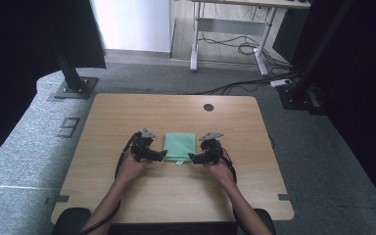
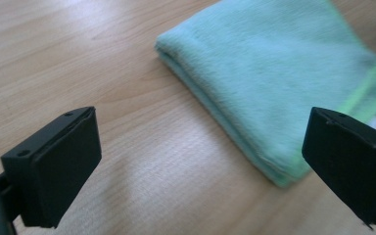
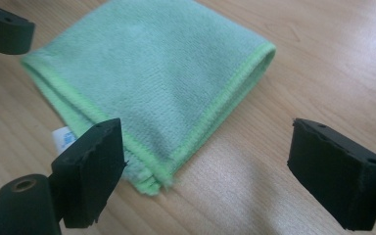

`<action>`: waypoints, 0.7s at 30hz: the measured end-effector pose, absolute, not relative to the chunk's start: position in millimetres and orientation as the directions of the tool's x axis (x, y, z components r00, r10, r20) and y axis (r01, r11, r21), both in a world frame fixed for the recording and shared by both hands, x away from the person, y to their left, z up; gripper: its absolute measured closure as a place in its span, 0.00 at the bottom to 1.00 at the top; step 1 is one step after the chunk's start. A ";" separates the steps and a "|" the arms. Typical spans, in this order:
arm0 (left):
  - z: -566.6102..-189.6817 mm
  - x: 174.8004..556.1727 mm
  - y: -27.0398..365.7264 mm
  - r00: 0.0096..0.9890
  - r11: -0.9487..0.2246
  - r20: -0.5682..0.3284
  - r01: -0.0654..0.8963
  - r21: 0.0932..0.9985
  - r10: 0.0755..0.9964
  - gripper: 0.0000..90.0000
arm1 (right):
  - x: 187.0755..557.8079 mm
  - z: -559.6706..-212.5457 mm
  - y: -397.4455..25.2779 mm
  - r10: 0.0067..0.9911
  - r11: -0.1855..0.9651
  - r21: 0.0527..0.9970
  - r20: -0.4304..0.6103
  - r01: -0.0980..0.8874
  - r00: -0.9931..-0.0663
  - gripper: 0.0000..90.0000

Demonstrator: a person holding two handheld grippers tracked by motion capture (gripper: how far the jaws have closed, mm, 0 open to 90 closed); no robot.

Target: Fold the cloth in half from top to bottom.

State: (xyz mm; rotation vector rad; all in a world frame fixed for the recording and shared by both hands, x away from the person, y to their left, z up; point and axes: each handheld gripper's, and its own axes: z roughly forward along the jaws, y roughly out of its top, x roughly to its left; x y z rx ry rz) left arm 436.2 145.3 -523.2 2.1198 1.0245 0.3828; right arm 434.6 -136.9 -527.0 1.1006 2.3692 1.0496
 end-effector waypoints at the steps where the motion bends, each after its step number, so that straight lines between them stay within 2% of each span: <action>1: -520.6 433.5 146.4 0.644 -0.414 -0.045 0.543 0.731 0.763 0.02 | 432.2 -524.2 -137.5 0.757 0.434 0.738 0.011 0.516 -0.653 0.14; 12: -500.3 407.2 154.5 0.673 -0.453 -0.006 0.504 0.736 0.739 0.01 | 411.7 -505.9 -152.2 0.738 0.467 0.738 -0.022 0.487 -0.675 0.04; 21: -491.9 388.5 162.9 0.679 -0.470 0.022 0.483 0.738 0.733 0.00 | 395.4 -493.7 -164.6 0.732 0.466 0.753 -0.034 0.464 -0.680 0.03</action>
